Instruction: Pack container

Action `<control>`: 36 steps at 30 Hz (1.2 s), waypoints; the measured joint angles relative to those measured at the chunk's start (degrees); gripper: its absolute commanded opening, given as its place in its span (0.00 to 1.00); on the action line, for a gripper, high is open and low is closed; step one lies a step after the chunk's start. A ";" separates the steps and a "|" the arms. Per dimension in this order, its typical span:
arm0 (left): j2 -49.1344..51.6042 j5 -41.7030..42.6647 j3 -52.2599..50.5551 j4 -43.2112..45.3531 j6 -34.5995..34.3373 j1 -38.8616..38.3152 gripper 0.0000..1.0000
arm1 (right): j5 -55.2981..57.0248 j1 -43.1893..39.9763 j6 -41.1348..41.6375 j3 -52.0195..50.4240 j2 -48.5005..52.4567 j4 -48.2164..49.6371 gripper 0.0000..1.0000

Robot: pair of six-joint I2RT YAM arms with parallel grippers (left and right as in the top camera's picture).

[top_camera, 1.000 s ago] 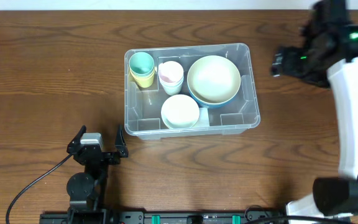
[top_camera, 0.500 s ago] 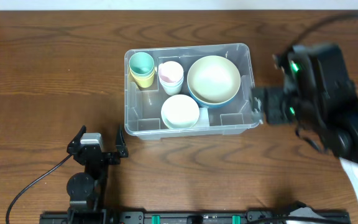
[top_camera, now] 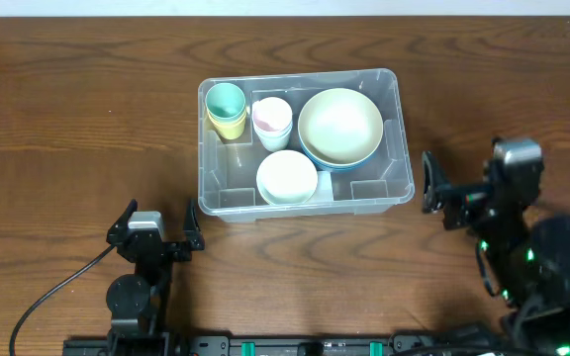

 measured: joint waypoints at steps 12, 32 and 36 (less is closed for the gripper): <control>-0.02 0.00 0.00 0.00 0.13 0.00 0.98 | -12.07 -7.48 -6.29 -30.49 -24.50 19.58 0.99; -0.02 0.02 0.00 0.00 0.13 0.00 0.98 | -13.29 -7.45 -8.61 -40.04 -31.82 26.23 0.99; -0.02 0.00 0.00 0.00 0.13 0.00 0.98 | -13.44 -7.48 -8.72 -41.77 -31.82 27.30 0.99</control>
